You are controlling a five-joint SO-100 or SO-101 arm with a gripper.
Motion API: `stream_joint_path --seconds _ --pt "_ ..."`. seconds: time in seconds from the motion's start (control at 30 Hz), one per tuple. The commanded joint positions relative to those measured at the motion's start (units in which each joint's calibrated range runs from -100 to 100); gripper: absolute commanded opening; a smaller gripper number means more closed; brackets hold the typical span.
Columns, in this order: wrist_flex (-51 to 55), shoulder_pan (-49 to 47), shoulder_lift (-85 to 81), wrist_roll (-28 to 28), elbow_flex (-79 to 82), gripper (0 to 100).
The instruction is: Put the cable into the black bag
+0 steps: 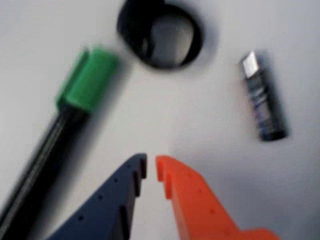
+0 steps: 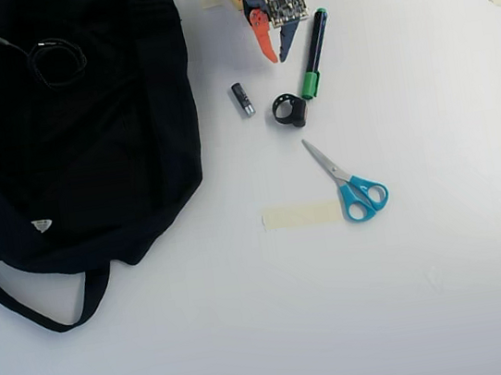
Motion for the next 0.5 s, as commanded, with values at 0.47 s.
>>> stream_joint_path --seconds 0.47 --pt "-1.11 0.37 -1.00 -0.26 7.00 2"
